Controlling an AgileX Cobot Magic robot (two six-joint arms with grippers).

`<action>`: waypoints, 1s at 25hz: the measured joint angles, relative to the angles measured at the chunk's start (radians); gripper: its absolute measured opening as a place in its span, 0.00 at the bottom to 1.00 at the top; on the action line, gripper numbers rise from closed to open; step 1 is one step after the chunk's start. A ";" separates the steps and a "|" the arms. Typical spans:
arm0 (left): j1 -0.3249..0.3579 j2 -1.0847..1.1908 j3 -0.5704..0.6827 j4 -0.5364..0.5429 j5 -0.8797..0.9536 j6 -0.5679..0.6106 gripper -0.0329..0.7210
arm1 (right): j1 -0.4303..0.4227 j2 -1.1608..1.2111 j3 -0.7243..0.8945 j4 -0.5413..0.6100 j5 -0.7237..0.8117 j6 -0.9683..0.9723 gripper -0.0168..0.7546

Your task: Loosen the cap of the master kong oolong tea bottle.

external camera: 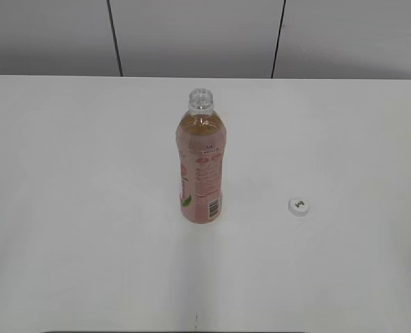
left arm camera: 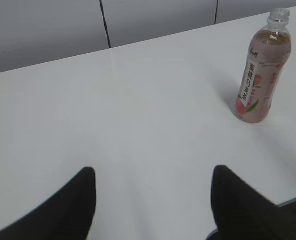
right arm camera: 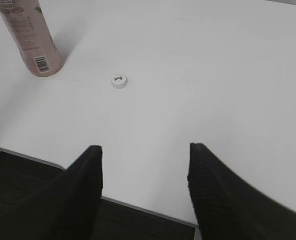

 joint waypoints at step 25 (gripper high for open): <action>0.306 0.000 0.000 0.000 -0.001 0.000 0.63 | -0.275 0.000 0.000 -0.001 -0.006 0.001 0.56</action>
